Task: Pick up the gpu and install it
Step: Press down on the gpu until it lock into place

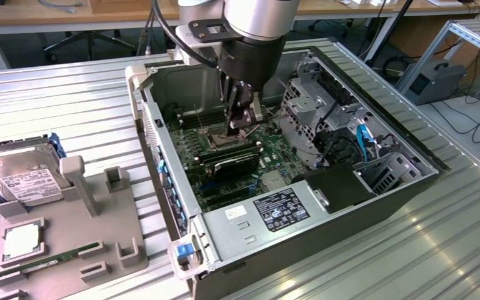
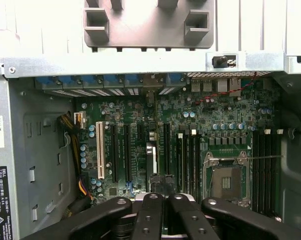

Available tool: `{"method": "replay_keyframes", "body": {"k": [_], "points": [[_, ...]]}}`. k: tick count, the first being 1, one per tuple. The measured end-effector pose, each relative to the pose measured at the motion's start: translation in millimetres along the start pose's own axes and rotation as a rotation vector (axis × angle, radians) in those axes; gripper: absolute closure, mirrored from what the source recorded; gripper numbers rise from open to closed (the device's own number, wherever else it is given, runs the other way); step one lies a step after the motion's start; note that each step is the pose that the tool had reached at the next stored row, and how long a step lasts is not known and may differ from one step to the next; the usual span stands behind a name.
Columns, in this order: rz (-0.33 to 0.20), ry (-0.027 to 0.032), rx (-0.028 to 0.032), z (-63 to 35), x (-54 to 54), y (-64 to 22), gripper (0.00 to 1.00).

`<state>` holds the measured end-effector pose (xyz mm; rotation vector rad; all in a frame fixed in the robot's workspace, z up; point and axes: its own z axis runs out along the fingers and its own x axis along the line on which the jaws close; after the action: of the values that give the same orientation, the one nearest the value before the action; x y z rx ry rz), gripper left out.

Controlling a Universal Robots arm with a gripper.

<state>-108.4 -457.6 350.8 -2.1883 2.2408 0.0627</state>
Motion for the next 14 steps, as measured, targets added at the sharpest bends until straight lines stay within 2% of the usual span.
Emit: {"method": "replay_keyframes", "body": {"k": [7,14], "points": [[0.000,0.0001,-0.0001,2.2,0.1,-0.1,0.89],[0.000,0.0001,0.0000,23.2,0.8,-0.5,0.89]]}}
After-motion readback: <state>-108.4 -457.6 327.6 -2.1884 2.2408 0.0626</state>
